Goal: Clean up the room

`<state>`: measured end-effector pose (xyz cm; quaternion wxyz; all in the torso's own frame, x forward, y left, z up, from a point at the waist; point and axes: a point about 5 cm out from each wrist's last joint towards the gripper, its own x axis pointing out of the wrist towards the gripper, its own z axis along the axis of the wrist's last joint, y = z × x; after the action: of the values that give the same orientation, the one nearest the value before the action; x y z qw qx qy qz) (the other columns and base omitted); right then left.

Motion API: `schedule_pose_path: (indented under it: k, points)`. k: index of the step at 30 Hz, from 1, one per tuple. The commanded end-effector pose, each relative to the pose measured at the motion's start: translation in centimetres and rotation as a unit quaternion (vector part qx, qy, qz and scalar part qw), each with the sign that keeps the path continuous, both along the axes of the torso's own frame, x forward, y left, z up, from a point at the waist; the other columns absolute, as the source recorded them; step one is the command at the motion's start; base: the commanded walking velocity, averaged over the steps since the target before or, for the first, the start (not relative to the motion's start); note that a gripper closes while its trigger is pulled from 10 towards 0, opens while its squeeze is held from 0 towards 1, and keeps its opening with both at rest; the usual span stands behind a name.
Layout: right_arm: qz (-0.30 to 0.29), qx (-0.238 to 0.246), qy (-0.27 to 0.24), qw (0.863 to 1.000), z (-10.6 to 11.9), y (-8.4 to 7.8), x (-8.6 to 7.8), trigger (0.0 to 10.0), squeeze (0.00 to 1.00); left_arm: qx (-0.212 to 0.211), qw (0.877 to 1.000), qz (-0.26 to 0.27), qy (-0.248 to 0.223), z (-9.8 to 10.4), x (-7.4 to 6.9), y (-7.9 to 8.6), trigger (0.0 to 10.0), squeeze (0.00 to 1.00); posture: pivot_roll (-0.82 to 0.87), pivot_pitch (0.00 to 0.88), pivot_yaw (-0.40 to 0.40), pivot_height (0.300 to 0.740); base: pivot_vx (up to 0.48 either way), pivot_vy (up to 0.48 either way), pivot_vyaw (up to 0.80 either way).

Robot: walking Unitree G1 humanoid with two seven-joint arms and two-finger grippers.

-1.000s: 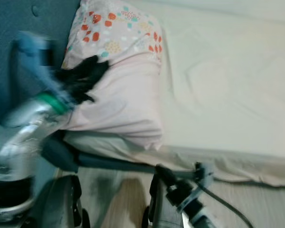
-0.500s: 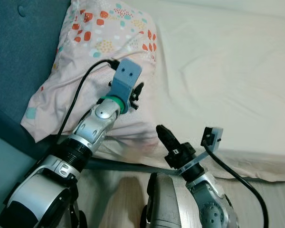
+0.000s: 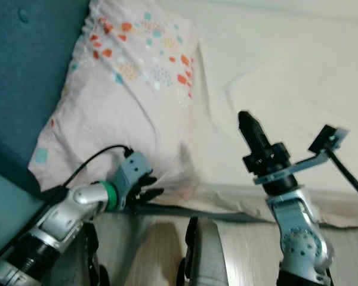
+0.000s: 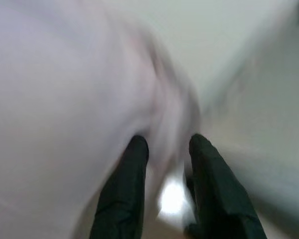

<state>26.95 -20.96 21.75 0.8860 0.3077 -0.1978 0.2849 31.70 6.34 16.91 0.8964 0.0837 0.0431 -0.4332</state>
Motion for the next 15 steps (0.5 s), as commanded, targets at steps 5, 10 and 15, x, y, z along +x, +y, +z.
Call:
schedule_pose_path:
  k: [5,10,15]
  points:
    - [0.001,-0.003,0.027,1.000,-1.1,-0.2,-0.8,10.0,0.00,-0.205,0.974,0.050,-0.087,9.1,1.8,2.0,10.0,0.00,0.06,0.228,-0.011,0.561,0.000,0.000,0.00]
    - [0.013,-0.005,0.045,0.999,-2.1,0.2,-1.0,10.0,0.00,-0.086,0.939,0.254,-0.216,11.3,4.6,7.1,10.0,0.00,0.06,0.228,-0.011,0.561,0.000,0.000,0.00]
    - [0.019,-0.005,0.047,0.999,-2.2,0.6,-1.0,10.0,0.00,0.065,0.916,0.336,-0.209,8.4,5.2,9.7,10.0,0.00,0.06,0.228,-0.006,0.561,0.000,0.000,0.00]
